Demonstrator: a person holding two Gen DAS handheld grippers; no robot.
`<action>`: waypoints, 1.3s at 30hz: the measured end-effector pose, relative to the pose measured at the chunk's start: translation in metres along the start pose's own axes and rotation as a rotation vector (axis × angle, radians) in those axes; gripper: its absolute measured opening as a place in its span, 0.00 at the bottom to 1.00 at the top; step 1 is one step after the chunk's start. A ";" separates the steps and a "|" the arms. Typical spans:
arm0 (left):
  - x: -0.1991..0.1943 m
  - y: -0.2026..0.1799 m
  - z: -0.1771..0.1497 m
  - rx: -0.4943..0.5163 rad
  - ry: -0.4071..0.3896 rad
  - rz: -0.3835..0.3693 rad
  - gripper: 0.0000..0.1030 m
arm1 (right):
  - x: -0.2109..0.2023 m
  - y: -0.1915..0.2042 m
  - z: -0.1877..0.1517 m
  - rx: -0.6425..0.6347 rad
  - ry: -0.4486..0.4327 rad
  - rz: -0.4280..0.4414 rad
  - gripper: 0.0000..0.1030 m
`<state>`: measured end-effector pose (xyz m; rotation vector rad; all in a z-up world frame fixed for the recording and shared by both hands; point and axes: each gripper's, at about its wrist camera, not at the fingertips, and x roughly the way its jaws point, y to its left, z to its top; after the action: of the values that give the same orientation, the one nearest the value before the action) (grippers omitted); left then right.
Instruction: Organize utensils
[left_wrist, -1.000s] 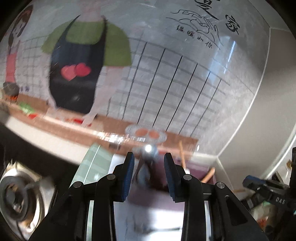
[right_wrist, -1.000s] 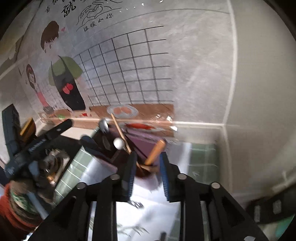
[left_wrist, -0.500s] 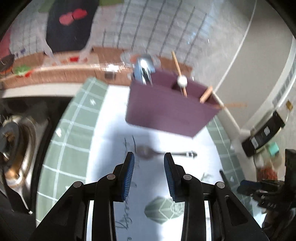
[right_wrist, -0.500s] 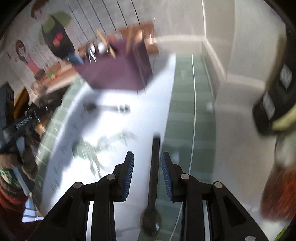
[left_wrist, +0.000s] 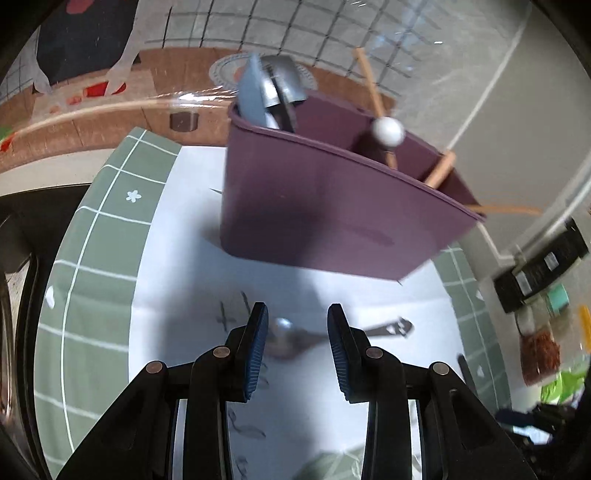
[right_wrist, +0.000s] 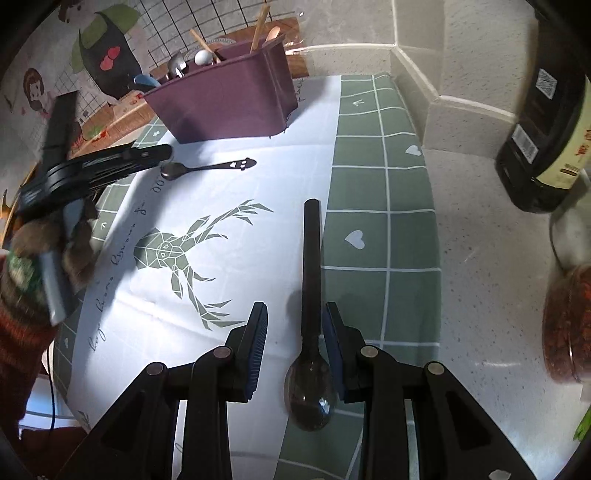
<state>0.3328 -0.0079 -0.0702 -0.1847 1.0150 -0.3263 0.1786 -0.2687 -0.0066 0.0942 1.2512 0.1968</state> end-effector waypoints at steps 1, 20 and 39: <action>0.001 0.003 0.001 -0.013 -0.002 0.014 0.34 | -0.002 0.000 -0.001 0.002 -0.006 -0.004 0.28; -0.066 0.014 -0.074 -0.149 0.049 0.091 0.34 | 0.024 0.039 0.001 -0.060 0.093 0.181 0.29; -0.111 0.060 -0.125 -0.253 0.069 0.151 0.36 | 0.100 0.083 0.155 -0.265 -0.044 0.003 0.05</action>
<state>0.1832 0.0870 -0.0637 -0.3245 1.1311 -0.0659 0.3482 -0.1620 -0.0367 -0.1275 1.1710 0.3592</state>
